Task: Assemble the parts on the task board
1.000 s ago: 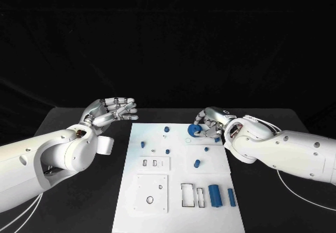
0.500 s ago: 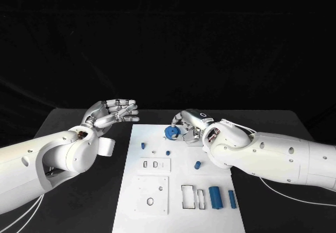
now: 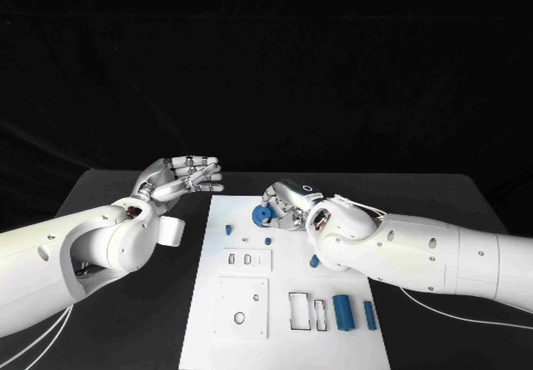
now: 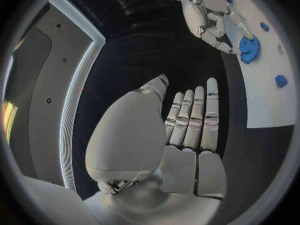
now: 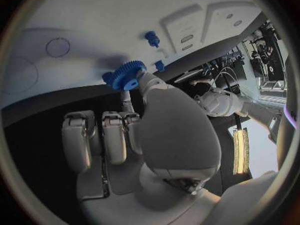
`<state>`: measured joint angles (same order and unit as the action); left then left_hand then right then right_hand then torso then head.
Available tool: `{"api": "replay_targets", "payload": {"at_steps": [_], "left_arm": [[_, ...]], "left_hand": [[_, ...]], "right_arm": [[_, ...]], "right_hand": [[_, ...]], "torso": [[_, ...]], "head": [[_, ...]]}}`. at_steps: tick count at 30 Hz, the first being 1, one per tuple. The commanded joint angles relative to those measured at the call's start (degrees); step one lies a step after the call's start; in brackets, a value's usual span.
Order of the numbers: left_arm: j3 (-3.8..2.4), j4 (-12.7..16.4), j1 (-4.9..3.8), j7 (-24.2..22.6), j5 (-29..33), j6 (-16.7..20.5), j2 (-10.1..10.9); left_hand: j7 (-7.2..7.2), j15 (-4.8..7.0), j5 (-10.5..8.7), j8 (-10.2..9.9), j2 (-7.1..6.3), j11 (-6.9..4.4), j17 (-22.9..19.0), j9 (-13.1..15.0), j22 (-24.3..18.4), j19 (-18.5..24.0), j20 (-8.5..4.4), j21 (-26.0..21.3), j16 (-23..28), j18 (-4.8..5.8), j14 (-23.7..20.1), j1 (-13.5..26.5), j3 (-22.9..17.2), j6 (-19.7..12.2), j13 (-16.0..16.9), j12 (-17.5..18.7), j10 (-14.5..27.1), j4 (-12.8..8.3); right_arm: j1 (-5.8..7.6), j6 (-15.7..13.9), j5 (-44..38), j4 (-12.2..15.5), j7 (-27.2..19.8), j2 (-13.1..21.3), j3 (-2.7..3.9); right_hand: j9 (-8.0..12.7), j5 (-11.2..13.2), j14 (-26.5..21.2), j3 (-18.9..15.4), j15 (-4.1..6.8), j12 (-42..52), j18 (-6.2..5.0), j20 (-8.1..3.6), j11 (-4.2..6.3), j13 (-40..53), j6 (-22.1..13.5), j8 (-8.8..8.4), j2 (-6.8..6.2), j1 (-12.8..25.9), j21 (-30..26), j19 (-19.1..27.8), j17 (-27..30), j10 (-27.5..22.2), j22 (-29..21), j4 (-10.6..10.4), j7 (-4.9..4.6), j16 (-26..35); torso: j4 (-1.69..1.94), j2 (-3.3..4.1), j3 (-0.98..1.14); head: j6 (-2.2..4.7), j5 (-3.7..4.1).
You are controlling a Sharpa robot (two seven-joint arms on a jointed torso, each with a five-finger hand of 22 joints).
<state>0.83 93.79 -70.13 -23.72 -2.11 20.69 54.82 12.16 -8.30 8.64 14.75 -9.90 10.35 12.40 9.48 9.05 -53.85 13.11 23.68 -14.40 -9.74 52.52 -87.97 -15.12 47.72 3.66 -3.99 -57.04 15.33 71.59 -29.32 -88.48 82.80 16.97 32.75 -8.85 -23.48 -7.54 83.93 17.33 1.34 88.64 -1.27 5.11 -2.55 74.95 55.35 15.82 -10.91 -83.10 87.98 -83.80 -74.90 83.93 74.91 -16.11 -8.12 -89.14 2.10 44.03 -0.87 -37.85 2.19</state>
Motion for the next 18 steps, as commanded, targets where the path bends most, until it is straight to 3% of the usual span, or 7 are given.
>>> {"api": "replay_targets", "payload": {"at_steps": [1, 18], "left_arm": [[-0.05, 0.2, -0.07, -0.2, 0.2, -1.1, -0.1], [-0.06, 0.3, -0.08, -0.1, 0.2, -1.1, 0.0]], "left_hand": [[0.73, 0.15, -0.27, -0.2, -0.15, 0.18, 0.1, -0.1, -0.1, -0.3, 0.00, 0.3, 0.3, -0.59, -0.4, -0.4, -0.1, -0.3, 0.1, 0.2, 0.2, -0.4], [0.73, 0.15, -0.27, -0.2, -0.15, 0.18, 0.1, -0.1, -0.1, -0.3, 0.00, 0.3, 0.3, -0.59, -0.4, -0.4, -0.1, -0.3, 0.1, 0.2, 0.2, -0.4]], "right_arm": [[-0.37, 0.7, -1.2, -0.8, 0.5, -0.6, -0.01], [-0.68, 0.9, -1.3, -2.4, 0.4, -1.9, -0.02]], "right_hand": [[-0.1, -0.1, 5.6, 0.2, 0.30, 0.0, 0.50, -0.40, 0.45, 13.6, 1.7, 0.22, -0.07, 0.4, 0.0, -4.2, -13.2, 5.0, 12.7, 0.1, 1.51, -0.3], [0.1, -0.1, 5.6, 0.8, 0.20, -0.3, 0.41, -0.36, 0.28, 13.4, 1.3, -0.29, -0.68, 1.0, -0.3, -3.9, -12.9, 4.8, 12.4, 0.2, 1.28, -0.3]], "torso": [[-0.02, -0.05, 0.11], [-0.11, -0.09, 0.16]], "head": [[-0.21, -0.19], [-0.33, -0.38]]}}
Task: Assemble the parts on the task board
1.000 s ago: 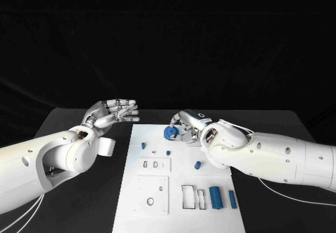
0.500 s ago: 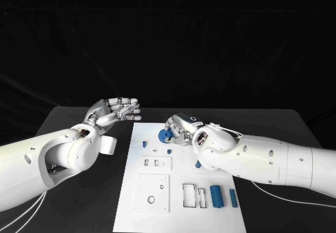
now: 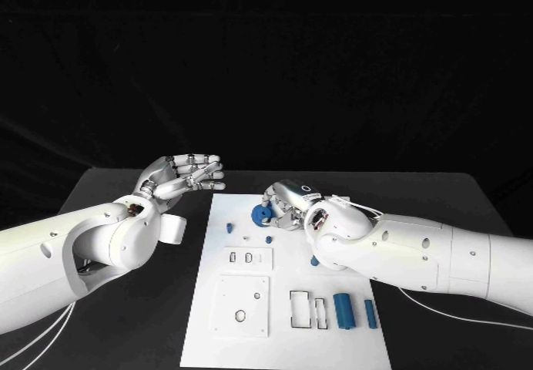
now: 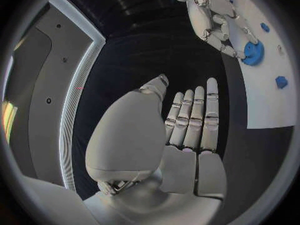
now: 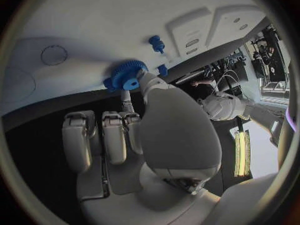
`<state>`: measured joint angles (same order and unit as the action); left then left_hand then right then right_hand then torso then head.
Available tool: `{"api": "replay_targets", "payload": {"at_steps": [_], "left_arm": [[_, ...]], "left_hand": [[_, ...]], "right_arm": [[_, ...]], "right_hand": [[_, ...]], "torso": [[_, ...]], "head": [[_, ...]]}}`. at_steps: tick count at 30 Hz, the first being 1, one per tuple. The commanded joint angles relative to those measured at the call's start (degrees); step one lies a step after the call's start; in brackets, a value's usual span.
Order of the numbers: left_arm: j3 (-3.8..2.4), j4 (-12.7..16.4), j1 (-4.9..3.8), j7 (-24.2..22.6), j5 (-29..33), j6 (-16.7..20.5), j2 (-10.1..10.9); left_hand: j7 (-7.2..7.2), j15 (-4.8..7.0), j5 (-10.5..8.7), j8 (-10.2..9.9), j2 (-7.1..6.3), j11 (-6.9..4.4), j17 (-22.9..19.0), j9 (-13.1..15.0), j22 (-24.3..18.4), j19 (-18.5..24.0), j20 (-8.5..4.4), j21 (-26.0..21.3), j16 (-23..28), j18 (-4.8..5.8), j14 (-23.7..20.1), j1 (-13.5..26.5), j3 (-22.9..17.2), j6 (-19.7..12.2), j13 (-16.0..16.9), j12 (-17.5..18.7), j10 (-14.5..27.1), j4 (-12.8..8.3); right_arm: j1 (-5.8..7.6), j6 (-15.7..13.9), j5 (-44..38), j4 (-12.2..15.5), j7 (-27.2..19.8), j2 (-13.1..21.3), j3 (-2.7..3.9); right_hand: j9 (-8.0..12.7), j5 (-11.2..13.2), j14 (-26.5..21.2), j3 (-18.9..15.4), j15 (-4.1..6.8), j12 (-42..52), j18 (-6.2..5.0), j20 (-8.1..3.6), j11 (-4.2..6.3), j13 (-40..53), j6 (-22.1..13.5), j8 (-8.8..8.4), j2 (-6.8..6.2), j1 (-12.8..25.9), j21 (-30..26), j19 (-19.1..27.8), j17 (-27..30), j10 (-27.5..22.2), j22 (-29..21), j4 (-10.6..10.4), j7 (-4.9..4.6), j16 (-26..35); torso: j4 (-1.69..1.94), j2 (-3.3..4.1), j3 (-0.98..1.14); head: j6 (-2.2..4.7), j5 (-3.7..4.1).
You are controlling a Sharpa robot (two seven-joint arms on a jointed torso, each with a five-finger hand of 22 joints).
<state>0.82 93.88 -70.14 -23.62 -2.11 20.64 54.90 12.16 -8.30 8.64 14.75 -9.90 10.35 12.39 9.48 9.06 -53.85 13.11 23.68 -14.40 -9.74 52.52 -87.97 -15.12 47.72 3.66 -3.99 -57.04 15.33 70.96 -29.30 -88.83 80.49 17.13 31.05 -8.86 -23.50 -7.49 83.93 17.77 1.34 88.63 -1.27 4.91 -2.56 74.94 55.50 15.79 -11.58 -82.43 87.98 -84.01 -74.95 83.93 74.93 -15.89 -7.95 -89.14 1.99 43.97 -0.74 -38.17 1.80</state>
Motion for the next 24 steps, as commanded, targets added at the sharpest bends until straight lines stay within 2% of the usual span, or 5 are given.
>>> {"api": "replay_targets", "payload": {"at_steps": [1, 4, 8, 15, 24], "left_arm": [[-0.04, 0.2, -0.07, -0.2, 0.2, -1.0, -0.1], [-0.04, 0.2, -0.07, -0.2, 0.2, -1.1, -0.1], [-0.04, 0.2, -0.07, -0.1, 0.2, -1.1, 0.0], [-0.04, 0.2, -0.07, 0.1, 0.2, -1.2, 0.1], [-0.04, 0.2, -0.08, 0.1, 0.2, -1.2, 0.2]], "left_hand": [[0.73, 0.15, -0.27, -0.2, -0.14, 0.18, 0.1, -0.1, -0.1, -0.3, 0.00, 0.3, 0.3, -0.59, -0.4, -0.4, -0.1, -0.3, 0.1, 0.2, 0.2, -0.4], [0.73, 0.15, -0.27, -0.2, -0.14, 0.18, 0.1, -0.1, -0.1, -0.3, 0.00, 0.3, 0.3, -0.59, -0.4, -0.4, -0.1, -0.3, 0.1, 0.2, 0.2, -0.4], [0.72, 0.14, -0.27, -0.2, -0.15, 0.18, 0.1, -0.1, -0.1, -0.2, 0.00, 0.3, 0.4, -0.59, -0.4, -0.4, -0.1, -0.3, 0.1, 0.2, 0.2, -0.5], [0.72, 0.13, -0.27, -0.2, -0.15, 0.19, 0.1, -0.1, -0.1, -0.2, 0.01, 0.3, 0.5, -0.59, -0.4, -0.4, -0.1, -0.3, 0.1, 0.2, 0.2, -0.5], [0.71, 0.10, -0.28, -0.3, -0.16, 0.21, 0.1, -0.1, -0.1, -0.2, 0.02, 0.3, 0.6, -0.57, -0.5, -0.4, -0.1, -0.4, 0.1, 0.3, 0.3, -0.5]], "right_arm": [[-0.05, 1.1, -0.9, -0.1, 0.2, -0.3, -0.01], [-0.05, 1.6, -0.8, -0.3, 0.1, -0.4, -0.01], [-0.05, 2.1, -0.4, -0.5, -0.1, -0.4, -0.01], [-0.05, 2.9, 1.4, 0.0, -0.7, 0.4, -0.02], [-0.05, 4.5, 2.8, 0.2, -1.1, 0.7, -0.04]], "right_hand": [[0.2, -0.1, 5.6, 0.5, 0.15, -0.4, 0.40, -0.13, 0.23, 13.3, 1.0, -0.41, -0.17, 0.5, -0.3, -3.7, -12.9, 4.7, 12.4, 0.0, 1.04, -0.3], [0.4, -0.1, 5.6, 0.6, -0.08, -0.8, 0.33, 0.03, -0.06, 12.9, 0.3, -1.07, -0.94, 1.3, -0.5, -3.5, -12.7, 4.5, 12.1, -0.1, 0.69, -0.2], [1.4, 0.0, 5.5, -2.5, -1.28, -2.0, 0.24, 1.09, -1.39, 11.9, -3.4, -4.13, -2.45, 4.3, -0.8, -3.2, -12.5, 3.6, 11.9, -0.5, -0.74, -0.1], [1.3, -0.3, 5.5, -10.7, -1.65, -2.0, 0.25, 1.64, -1.67, 11.9, -3.0, -5.52, 0.07, 11.9, -0.8, -3.3, -12.8, 3.5, 12.1, -1.0, -0.95, -0.2], [1.1, -0.4, 5.6, -11.4, -1.53, -1.7, 0.31, 1.57, -1.53, 12.2, -2.2, -5.61, 1.38, 14.9, -0.7, -3.5, -13.0, 3.7, 12.3, -1.0, -0.72, -0.3]], "torso": [[0.03, -0.03, -0.01], [0.03, -0.05, -0.03], [-0.04, -0.05, -0.04], [-0.05, -0.04, -0.01], [-0.07, -0.05, 0.01]], "head": [[-0.05, 0.02], [-0.09, 0.01], [-0.05, -0.05], [-0.07, -0.20], [-0.07, -0.18]]}}
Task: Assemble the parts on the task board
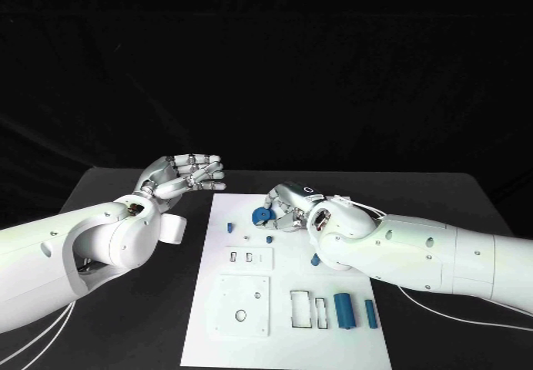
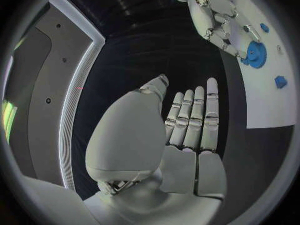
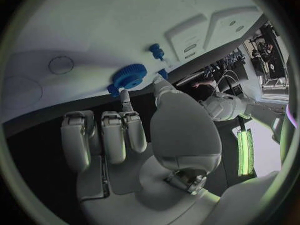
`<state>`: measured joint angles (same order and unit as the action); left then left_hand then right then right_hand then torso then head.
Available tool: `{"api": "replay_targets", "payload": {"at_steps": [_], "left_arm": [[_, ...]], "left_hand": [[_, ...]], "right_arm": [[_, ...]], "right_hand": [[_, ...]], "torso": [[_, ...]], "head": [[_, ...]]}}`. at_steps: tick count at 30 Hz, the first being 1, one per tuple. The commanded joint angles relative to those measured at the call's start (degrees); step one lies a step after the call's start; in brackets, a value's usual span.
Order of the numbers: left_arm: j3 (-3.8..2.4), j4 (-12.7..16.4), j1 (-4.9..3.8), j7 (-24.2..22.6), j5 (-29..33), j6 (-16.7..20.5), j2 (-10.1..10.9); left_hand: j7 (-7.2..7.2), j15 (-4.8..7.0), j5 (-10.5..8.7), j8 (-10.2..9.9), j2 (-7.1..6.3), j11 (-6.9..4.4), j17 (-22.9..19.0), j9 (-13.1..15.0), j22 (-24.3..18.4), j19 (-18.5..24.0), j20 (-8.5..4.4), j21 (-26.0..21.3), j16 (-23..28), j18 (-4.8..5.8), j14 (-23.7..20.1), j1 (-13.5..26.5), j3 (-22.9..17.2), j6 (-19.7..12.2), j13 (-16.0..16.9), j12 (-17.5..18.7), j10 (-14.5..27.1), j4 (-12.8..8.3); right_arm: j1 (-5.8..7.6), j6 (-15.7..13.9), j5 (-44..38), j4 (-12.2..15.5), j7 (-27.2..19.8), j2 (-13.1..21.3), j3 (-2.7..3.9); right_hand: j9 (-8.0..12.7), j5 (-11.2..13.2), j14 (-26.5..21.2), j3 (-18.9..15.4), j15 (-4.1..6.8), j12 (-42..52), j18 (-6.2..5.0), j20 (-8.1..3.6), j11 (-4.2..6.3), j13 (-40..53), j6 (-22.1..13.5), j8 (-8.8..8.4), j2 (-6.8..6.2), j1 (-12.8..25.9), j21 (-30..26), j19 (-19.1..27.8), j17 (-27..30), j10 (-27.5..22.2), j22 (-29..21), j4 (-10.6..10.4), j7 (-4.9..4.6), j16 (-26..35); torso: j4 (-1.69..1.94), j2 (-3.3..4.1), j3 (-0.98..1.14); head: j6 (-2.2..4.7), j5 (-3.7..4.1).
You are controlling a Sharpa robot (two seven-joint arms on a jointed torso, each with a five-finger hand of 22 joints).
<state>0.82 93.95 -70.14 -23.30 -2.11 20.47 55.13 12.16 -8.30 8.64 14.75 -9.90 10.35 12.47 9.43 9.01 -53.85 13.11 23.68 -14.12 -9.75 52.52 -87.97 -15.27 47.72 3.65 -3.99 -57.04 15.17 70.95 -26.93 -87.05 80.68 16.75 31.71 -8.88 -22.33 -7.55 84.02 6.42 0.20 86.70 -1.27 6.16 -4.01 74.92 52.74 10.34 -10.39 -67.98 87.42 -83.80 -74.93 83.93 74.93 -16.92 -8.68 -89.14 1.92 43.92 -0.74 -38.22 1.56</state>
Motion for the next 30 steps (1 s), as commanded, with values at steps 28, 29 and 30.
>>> {"api": "replay_targets", "payload": {"at_steps": [28, 29, 30], "left_arm": [[0.19, -1.9, 0.01, -0.8, 0.2, -2.1, -1.0], [0.19, -1.9, 0.01, -0.8, 0.2, -2.2, -1.0], [0.20, -2.0, 0.02, -0.8, 0.2, -2.3, -1.1]], "left_hand": [[0.70, -0.02, -0.25, -0.3, -0.06, 0.22, 0.2, 0.0, -0.4, 0.8, 0.18, -0.3, 0.5, -0.46, -0.5, -0.3, 0.0, -0.3, 0.1, 0.2, 0.3, -0.5], [0.70, -0.05, -0.26, -0.3, -0.05, 0.23, 0.2, 0.0, -0.5, 1.1, 0.23, -0.4, 0.5, -0.44, -0.5, -0.3, 0.0, -0.3, 0.1, 0.2, 0.3, -0.5], [0.69, -0.06, -0.26, -0.3, -0.04, 0.24, 0.3, 0.0, -0.6, 1.2, 0.26, -0.5, 0.6, -0.43, -0.5, -0.3, 0.0, -0.3, 0.1, 0.2, 0.3, -0.5]], "right_arm": [[4.15, 2.0, 25.3, 7.4, -22.6, 24.6, -0.17], [3.97, 2.3, 25.5, 7.0, -22.8, 24.9, -0.20], [3.75, 2.6, 25.6, 6.5, -23.1, 25.3, -0.24]], "right_hand": [[-0.2, 0.0, 4.8, 5.5, -0.18, -2.2, -0.60, 0.06, 0.00, 10.3, 1.7, -1.69, -1.53, -14.1, -3.1, -1.2, -10.4, 2.1, 9.8, 4.9, -0.05, 0.6], [-0.2, 0.0, 4.8, 5.5, -0.19, -2.3, -0.62, 0.07, 0.00, 10.2, 1.6, -1.73, -1.63, -14.2, -3.2, -1.1, -10.4, 2.0, 9.7, 5.0, -0.06, 0.6], [-0.2, 0.0, 4.8, 5.5, -0.21, -2.3, -0.62, 0.08, 0.00, 10.1, 1.6, -1.81, -1.79, -14.4, -3.2, -1.1, -10.3, 2.0, 9.7, 5.2, -0.07, 0.6]], "torso": [[-2.14, -1.46, 0.66], [-2.15, -1.47, 0.70], [-2.12, -1.49, 0.70]], "head": [[1.00, 1.21], [0.92, 1.17], [0.78, 1.15]]}}
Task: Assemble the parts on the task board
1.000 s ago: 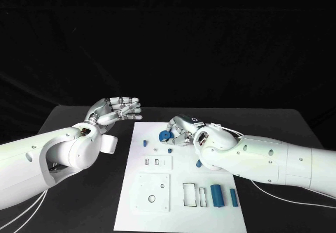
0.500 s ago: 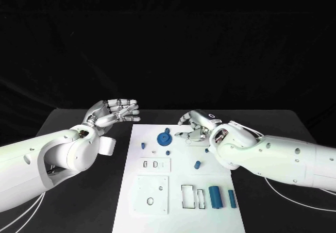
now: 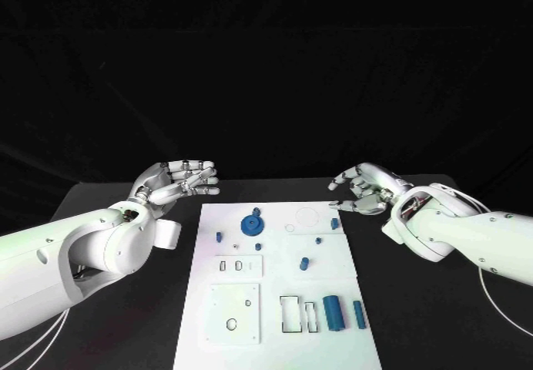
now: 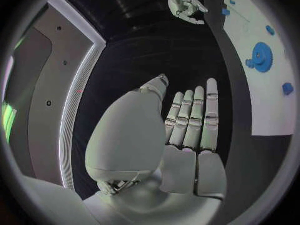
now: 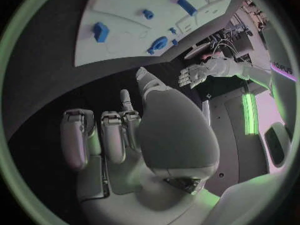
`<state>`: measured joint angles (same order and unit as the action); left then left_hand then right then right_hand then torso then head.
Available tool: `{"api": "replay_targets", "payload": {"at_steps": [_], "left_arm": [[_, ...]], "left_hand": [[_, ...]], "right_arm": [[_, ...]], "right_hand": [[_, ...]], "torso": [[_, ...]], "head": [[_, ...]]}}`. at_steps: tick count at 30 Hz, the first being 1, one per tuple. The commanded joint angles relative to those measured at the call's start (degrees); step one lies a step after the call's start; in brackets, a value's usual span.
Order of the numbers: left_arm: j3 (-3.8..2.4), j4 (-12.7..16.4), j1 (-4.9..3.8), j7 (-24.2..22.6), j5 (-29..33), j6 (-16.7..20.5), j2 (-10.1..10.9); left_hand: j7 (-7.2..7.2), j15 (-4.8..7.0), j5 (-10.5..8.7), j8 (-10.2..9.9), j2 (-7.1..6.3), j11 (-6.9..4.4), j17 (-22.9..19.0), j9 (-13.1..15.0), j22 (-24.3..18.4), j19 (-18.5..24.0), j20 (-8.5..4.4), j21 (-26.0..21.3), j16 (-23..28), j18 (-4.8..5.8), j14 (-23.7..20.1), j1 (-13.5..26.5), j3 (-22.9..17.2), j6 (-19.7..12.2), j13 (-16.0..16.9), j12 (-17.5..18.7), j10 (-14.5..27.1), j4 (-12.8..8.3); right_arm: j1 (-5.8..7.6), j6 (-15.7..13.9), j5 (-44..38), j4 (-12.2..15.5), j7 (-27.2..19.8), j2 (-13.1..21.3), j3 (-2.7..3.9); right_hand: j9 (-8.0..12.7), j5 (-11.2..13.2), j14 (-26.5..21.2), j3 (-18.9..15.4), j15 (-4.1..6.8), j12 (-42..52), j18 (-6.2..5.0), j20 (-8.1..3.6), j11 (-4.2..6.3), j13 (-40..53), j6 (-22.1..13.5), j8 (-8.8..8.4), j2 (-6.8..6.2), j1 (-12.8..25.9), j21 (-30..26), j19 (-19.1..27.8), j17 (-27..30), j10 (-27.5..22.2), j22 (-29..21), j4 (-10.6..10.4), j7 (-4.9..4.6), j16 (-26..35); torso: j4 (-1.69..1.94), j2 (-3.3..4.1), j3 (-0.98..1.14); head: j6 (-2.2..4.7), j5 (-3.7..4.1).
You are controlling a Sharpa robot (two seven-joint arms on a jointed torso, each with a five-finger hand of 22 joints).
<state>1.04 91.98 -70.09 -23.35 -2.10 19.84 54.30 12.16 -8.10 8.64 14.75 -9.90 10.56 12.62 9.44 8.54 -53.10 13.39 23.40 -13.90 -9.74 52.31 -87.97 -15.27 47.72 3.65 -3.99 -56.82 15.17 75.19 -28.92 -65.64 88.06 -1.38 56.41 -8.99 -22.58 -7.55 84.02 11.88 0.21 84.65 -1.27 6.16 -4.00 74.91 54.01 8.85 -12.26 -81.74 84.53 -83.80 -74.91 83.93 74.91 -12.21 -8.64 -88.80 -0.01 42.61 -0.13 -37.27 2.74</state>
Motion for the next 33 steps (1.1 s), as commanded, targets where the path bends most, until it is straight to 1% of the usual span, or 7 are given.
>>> {"api": "replay_targets", "payload": {"at_steps": [1, 5, 8, 17, 24, 31, 33], "left_arm": [[-0.01, 0.0, -0.02, -0.8, 0.2, -1.7, -0.3], [0.04, -0.2, 0.00, -0.8, 0.2, -1.9, -0.4], [0.07, -0.3, 0.01, -0.8, 0.2, -2.0, -0.4], [0.11, -0.4, 0.03, -0.8, 0.2, -2.2, -0.3], [0.12, -0.4, 0.03, -0.8, 0.2, -2.3, -0.3], [0.12, -0.4, 0.03, -0.7, 0.2, -2.2, -0.1], [0.12, -0.4, 0.03, -0.7, 0.2, -2.2, -0.1]], "left_hand": [[0.71, -0.29, -0.25, -0.3, -0.03, 0.03, 0.1, 0.0, -0.2, 0.7, 0.01, -0.4, 0.4, -0.42, -0.3, -0.3, 0.0, -0.3, 0.1, 0.2, 0.0, -0.5], [0.73, -0.29, -0.25, -0.3, -0.01, 0.03, 0.2, 0.0, -0.3, 1.2, 0.10, -0.7, 0.3, -0.42, 0.0, -0.3, 0.0, -0.2, 0.1, 0.2, 0.0, -0.5], [0.74, -0.29, -0.24, -0.3, 0.00, 0.02, 0.3, 0.0, -0.4, 1.3, 0.12, -0.7, 0.3, -0.41, 0.1, -0.3, -0.1, -0.2, 0.1, 0.2, 0.0, -0.5], [0.75, -0.29, -0.23, -0.3, 0.02, 0.01, 0.3, 0.0, -0.5, 1.5, 0.15, -0.9, 0.3, -0.42, 0.2, -0.3, -0.1, -0.2, 0.1, 0.2, -0.1, -0.6], [0.75, -0.29, -0.23, -0.3, 0.04, 0.01, 0.3, 0.0, -0.5, 1.6, 0.17, -0.9, 0.3, -0.43, 0.2, -0.3, -0.1, -0.1, 0.1, 0.2, -0.1, -0.6], [0.75, -0.29, -0.22, -0.2, 0.04, 0.00, 0.4, 0.0, -0.5, 1.7, 0.18, -1.0, 0.3, -0.43, 0.2, -0.3, -0.1, -0.1, 0.1, 0.2, -0.1, -0.6], [0.75, -0.29, -0.22, -0.2, 0.04, 0.00, 0.4, 0.0, -0.5, 1.7, 0.18, -1.0, 0.3, -0.43, 0.2, -0.3, -0.1, -0.1, 0.1, 0.2, -0.1, -0.6]], "right_arm": [[-0.66, 4.7, 4.3, -1.3, -5.2, 0.8, -0.17], [-1.61, 5.5, 4.4, -2.8, -5.7, 1.5, -0.29], [-2.51, 5.8, 4.1, -3.7, -5.7, 1.5, -0.35], [-4.30, 6.3, 3.6, -5.7, -5.4, 0.4, -0.41], [-5.29, 6.1, 3.6, -6.9, -4.8, -1.1, -0.41], [-5.88, 5.7, 3.6, -7.6, -4.4, -2.6, -0.40], [-5.95, 5.7, 3.6, -7.7, -4.3, -2.8, -0.40]], "right_hand": [[0.1, 0.0, 4.8, 0.1, -0.22, -0.3, -0.63, 0.09, -0.01, 10.1, 0.3, -0.34, 0.05, -0.7, -0.4, -1.1, -10.4, 1.9, 9.7, 0.5, -0.11, 0.3], [0.1, 0.0, 4.9, 0.3, -0.26, -0.4, -0.63, 0.11, -0.02, 10.1, 0.2, -0.49, -0.04, -1.3, -0.4, -1.1, -10.5, 1.9, 9.7, 0.8, -0.14, 0.2], [0.1, 0.0, 4.9, 0.3, -0.26, -0.4, -0.62, 0.11, -0.02, 10.1, 0.2, -0.52, -0.06, -1.4, -0.4, -1.1, -10.6, 1.9, 9.7, 0.9, -0.14, 0.2], [0.1, 0.0, 4.9, 0.3, -0.30, -0.3, -0.59, 0.14, -0.07, 10.1, 0.2, -0.64, -0.08, -1.1, -0.3, -1.2, -10.7, 1.9, 9.8, 0.7, -0.20, 0.2], [0.1, 0.1, 5.0, 0.2, -0.32, -0.3, -0.56, 0.16, -0.09, 10.2, 0.2, -0.67, -0.04, -0.9, -0.2, -1.3, -10.9, 1.9, 9.9, 0.5, -0.21, 0.1], [0.1, 0.0, 5.0, 0.2, -0.33, -0.1, -0.49, 0.17, -0.09, 10.3, 0.4, -0.66, 0.19, -0.6, 0.0, -1.5, -11.1, 2.1, 10.1, 0.3, -0.19, 0.1], [0.1, 0.0, 5.0, 0.3, -0.33, 0.0, -0.47, 0.17, -0.07, 10.4, 0.4, -0.64, 0.30, -0.6, 0.1, -1.5, -11.1, 2.2, 10.2, 0.2, -0.18, 0.0]], "torso": [[-0.17, -0.19, 0.11], [-0.07, -0.20, 0.18], [-0.18, -0.18, 0.03], [-0.21, -0.12, 0.04], [-0.14, -0.12, -0.07], [-0.19, -0.10, -0.01], [-0.20, -0.12, -0.06]], "head": [[-0.22, -0.02], [-0.50, -0.11], [-0.59, -0.27], [-0.71, -0.57], [-0.90, -0.70], [-1.07, -0.85], [-1.16, -0.91]]}}
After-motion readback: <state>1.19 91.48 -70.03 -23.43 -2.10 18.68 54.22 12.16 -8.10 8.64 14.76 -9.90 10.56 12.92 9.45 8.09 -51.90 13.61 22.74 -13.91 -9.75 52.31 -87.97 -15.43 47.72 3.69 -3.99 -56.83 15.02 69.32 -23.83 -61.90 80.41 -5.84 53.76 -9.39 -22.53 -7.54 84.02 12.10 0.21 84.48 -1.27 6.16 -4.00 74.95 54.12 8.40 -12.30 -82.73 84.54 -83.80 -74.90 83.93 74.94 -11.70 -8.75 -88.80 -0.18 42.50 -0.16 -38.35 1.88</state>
